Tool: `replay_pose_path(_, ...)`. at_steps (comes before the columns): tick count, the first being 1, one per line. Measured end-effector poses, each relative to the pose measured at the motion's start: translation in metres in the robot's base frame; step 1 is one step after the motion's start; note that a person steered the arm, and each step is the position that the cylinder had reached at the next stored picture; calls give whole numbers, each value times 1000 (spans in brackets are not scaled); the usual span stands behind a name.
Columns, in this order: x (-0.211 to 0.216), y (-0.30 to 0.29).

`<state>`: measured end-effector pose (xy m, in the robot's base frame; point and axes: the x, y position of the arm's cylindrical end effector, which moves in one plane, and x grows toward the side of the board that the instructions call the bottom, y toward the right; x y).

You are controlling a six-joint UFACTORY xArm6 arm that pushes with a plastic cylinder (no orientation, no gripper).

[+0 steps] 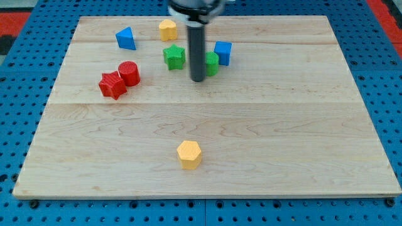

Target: Move green star below to the yellow heart

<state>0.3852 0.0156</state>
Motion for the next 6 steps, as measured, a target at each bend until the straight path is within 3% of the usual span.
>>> replay_pose_path(1,-17,77)
replay_pose_path(2,-61,85)
replay_pose_path(3,-76,48)
replay_pose_path(4,-72,2)
replay_pose_path(5,-51,72)
replay_pose_path(6,18,43)
